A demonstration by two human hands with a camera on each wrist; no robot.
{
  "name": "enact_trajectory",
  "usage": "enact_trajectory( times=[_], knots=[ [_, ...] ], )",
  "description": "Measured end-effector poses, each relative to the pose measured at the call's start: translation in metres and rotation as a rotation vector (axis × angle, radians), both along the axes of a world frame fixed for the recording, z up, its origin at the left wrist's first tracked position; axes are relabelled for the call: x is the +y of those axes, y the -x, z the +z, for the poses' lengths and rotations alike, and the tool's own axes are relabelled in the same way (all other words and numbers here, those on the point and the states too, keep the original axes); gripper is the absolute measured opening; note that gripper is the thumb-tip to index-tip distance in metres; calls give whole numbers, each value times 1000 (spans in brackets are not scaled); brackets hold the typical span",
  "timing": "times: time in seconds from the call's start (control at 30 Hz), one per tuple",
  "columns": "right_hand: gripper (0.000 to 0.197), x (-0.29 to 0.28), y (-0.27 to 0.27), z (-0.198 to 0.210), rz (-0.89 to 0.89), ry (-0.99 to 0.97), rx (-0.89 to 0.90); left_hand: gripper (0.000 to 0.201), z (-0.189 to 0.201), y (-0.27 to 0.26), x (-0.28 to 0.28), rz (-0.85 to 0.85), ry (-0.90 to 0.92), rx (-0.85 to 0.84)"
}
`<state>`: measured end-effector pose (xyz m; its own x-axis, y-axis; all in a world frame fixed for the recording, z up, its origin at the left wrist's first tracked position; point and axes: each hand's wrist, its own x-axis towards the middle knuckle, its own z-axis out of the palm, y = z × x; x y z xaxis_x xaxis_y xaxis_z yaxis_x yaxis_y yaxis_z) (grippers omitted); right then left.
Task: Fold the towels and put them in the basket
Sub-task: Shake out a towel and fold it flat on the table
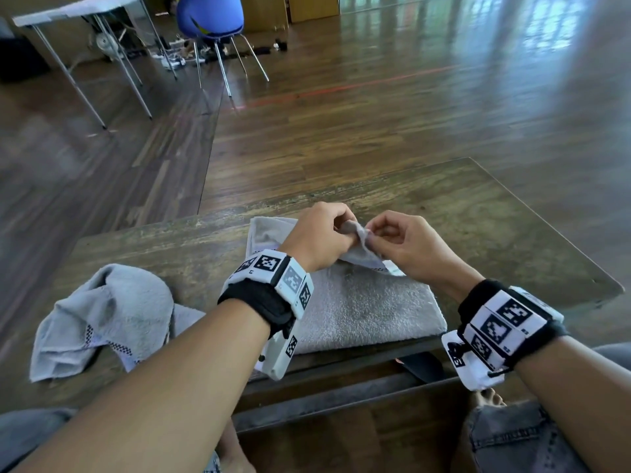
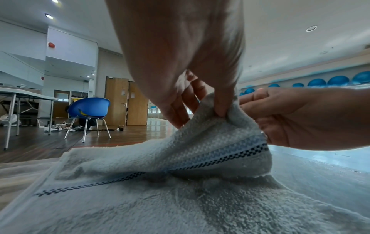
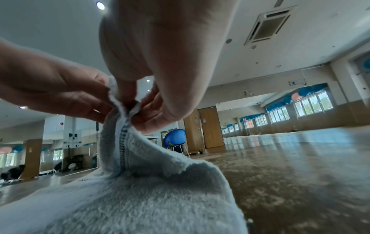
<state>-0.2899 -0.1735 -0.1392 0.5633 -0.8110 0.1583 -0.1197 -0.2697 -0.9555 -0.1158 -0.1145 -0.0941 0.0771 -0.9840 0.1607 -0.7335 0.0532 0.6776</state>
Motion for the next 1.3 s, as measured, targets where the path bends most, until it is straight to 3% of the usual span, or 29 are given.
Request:
enact_trajectory(
  times=[0.13,0.23,0.3,0.5,0.63,0.87,1.07,1.23,1.3],
  knots=[
    [9,-7,4,-5,-134,28,44,8,2,3,-1,-13,-153,-20],
    [8,-14,8,-4,-234,18,54,11,3,4,1,-163,-438,-135],
    [9,-15,9,-3,-251,-15,23,20,2,6,6,-223,-488,-158],
    [12,-6,9,2,-138,13,84,4,-5,0,8,-49,-151,79],
    [24,-5,13,4,-90,-35,21,10,-6,2,7,3,-105,59],
    [29,-6,12,0,-44,-44,-14,10,-10,8,5,90,3,68],
    [24,-7,9,0,-51,-68,-22,13,-12,6,4,105,6,94],
    [8,-4,9,6,-42,-106,-52,17,-13,3,1,130,6,89],
    [12,-2,9,6,-60,-73,-34,21,-14,3,0,128,-14,99]
  ],
)
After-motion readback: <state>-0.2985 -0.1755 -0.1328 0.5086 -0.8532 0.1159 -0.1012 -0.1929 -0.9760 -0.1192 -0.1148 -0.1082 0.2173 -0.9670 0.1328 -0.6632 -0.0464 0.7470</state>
